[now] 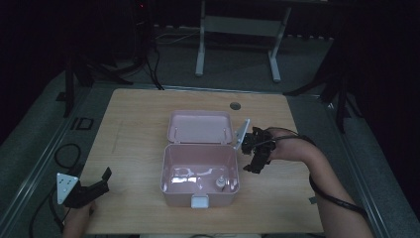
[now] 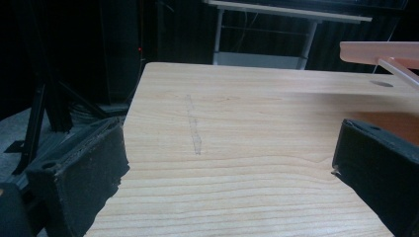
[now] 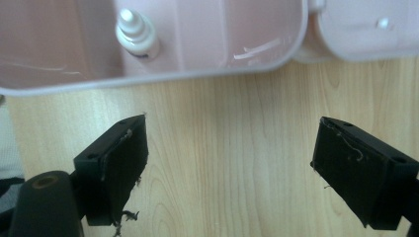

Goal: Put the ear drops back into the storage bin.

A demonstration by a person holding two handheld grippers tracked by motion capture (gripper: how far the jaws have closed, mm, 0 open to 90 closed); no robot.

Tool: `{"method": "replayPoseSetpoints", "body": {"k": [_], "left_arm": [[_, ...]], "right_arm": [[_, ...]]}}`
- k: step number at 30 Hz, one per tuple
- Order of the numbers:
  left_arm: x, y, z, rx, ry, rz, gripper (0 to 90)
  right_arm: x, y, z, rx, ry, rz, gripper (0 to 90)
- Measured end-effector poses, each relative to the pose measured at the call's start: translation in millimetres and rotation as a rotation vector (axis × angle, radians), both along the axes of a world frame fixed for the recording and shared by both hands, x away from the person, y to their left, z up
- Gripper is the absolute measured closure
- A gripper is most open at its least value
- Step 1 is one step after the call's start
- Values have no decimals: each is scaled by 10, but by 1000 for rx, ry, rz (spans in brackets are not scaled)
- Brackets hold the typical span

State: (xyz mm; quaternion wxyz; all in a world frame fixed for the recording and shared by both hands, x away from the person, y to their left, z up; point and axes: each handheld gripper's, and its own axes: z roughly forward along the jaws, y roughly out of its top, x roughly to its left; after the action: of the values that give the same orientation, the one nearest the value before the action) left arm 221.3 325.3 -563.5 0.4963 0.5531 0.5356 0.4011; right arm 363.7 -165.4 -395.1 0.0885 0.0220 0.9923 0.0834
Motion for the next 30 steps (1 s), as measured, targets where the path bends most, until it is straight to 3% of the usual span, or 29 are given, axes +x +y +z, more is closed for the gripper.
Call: {"method": "replayPoseSetpoints", "body": {"k": [6,17,28,30], "left_arm": [[0,1,0,-1,0,-1,5],[-1,1,0,-1,-1,-1,5],[0,1,0,-2,0,0,5],[0,1,0,-1,0,1,5]], "right_arm": [[53,-131,-194,21,-8,-55,137],[98,-390,-707,64,-20,-137,138],[86,-719,-1094,181,-89,-271,138],[82,-814,-1193,211,-104,-316,137]]}}
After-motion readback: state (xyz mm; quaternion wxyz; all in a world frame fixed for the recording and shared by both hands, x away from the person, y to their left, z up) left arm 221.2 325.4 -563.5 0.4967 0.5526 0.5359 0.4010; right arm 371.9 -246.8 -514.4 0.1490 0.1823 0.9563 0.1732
